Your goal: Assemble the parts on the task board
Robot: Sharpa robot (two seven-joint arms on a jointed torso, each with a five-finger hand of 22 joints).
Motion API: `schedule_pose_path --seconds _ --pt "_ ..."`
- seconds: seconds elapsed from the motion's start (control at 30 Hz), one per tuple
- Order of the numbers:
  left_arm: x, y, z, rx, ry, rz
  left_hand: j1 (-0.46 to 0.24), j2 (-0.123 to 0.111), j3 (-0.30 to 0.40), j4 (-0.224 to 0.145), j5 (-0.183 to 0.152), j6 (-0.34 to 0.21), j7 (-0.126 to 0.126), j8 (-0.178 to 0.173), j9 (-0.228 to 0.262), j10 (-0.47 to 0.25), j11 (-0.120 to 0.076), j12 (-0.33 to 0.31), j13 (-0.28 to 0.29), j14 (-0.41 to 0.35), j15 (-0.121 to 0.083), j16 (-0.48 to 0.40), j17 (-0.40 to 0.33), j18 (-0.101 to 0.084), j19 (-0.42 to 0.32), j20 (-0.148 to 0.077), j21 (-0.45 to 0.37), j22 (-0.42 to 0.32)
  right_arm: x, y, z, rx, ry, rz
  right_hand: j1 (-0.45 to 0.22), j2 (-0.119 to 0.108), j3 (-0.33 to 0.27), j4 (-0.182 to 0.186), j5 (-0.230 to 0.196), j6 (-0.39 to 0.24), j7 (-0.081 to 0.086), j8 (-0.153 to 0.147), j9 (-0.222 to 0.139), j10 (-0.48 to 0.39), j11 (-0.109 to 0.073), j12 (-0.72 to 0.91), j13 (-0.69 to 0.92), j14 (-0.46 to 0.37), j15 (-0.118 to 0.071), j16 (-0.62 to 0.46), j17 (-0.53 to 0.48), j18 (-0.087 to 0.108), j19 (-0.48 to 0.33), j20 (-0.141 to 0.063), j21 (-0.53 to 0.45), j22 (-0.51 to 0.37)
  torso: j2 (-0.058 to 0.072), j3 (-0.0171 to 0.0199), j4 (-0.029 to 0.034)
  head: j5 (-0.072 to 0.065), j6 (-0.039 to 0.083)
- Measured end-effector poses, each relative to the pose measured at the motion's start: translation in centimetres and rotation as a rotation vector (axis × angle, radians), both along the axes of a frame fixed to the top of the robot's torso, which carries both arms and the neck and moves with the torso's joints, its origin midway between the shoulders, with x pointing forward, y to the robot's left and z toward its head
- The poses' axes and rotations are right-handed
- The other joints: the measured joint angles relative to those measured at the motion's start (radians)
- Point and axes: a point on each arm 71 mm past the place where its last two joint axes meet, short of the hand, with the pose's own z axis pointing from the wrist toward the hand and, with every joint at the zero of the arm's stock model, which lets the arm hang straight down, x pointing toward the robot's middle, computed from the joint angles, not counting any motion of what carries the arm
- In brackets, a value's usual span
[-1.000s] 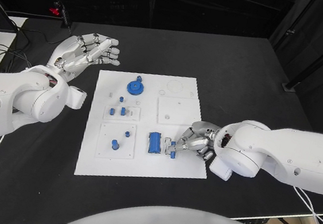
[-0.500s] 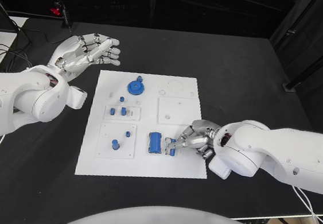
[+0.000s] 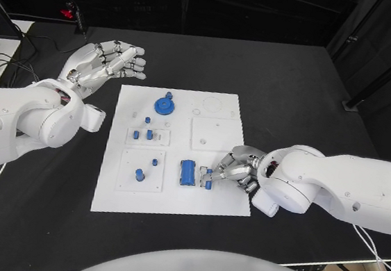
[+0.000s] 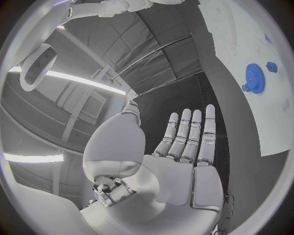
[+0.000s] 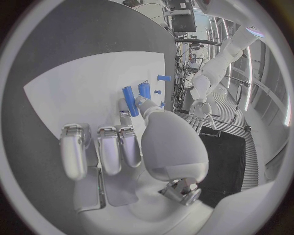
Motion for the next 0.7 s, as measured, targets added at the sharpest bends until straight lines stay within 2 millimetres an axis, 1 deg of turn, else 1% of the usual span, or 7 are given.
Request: schedule_pose_path --seconds 0.27,0.43,0.47,0.67,0.7 --pt "0.0 -0.01 0.0 0.0 0.0 0.0 0.0 0.0 0.0 0.0 0.0 0.0 0.0 0.0 0.0 0.0 0.0 0.0 0.0 0.0 0.0 0.0 0.0 0.0 0.0 0.0 0.0 0.0 0.04 0.1 -0.06 -0.007 0.004 0.001 0.0 0.0 -0.003 0.003 -0.006 0.0 0.0 -0.006 0.0 0.0 0.0 0.0 0.0 0.0 0.0 0.0 0.0 0.0 0.0 0.0 0.0 0.0 0.0 -0.0001 0.0 0.001 0.0" --pt "-0.01 -0.01 0.0 0.0 0.001 0.0 0.0 0.0 0.0 0.0 0.0 0.0 0.0 0.0 0.0 0.0 0.0 0.0 0.0 0.0 0.0 0.0 0.0 0.0 0.0 0.0 0.0 0.0 0.09 0.17 -0.1 -0.011 0.005 0.001 -0.007 -0.007 -0.014 0.008 -0.009 0.0 0.0 -0.011 0.001 0.0 0.0 0.0 0.0 0.0 0.0 0.0 0.0 0.0 0.0 0.0 0.0 0.0 0.0 -0.0002 0.0 0.002 0.0" --pt "-0.01 -0.01 0.0 0.0 0.001 -0.001 0.0 0.0 0.0 0.0 0.0 0.0 0.0 0.0 0.0 0.0 0.0 0.0 0.0 0.0 0.0 0.0 0.0 0.0 0.0 0.0 0.0 0.0 0.08 0.23 -0.11 -0.011 0.005 0.002 -0.011 -0.003 -0.016 0.011 -0.009 0.0 0.0 -0.011 0.001 0.0 0.0 0.0 0.0 0.0 0.0 0.0 0.0 0.0 0.0 0.0 0.0 0.0 0.0 -0.0002 0.0 0.002 0.0" --pt "-0.01 -0.02 0.0 0.0 0.001 -0.001 0.0 0.0 0.0 0.0 0.0 0.0 0.0 0.0 0.0 0.0 0.0 0.0 0.0 0.0 0.0 0.0 0.0 0.0 0.0 0.0 0.0 0.0 0.07 0.42 -0.11 -0.01 0.006 0.006 -0.024 -0.008 -0.035 0.024 -0.026 0.0 0.0 -0.017 0.006 0.0 0.0 0.0 0.0 0.0 0.0 0.0 0.0 0.0 0.0 0.0 0.0 0.0 0.0 -0.0002 0.0 0.002 0.0" --pt "-0.01 -0.02 -0.01 0.0 0.001 -0.001 0.0 0.0 0.0 0.0 0.0 0.0 0.0 0.0 0.0 0.0 0.0 0.0 0.0 0.0 0.0 0.0 0.0 0.0 0.0 0.0 0.0 0.0 0.07 0.44 -0.11 -0.011 0.006 0.006 -0.029 -0.008 -0.039 0.028 -0.032 0.003 0.003 -0.017 0.006 0.0 0.0 0.0 0.0 0.0 0.0 0.0 0.0 0.0 0.0 0.0 0.0 0.0 0.0 -0.0002 0.0 0.003 0.0"
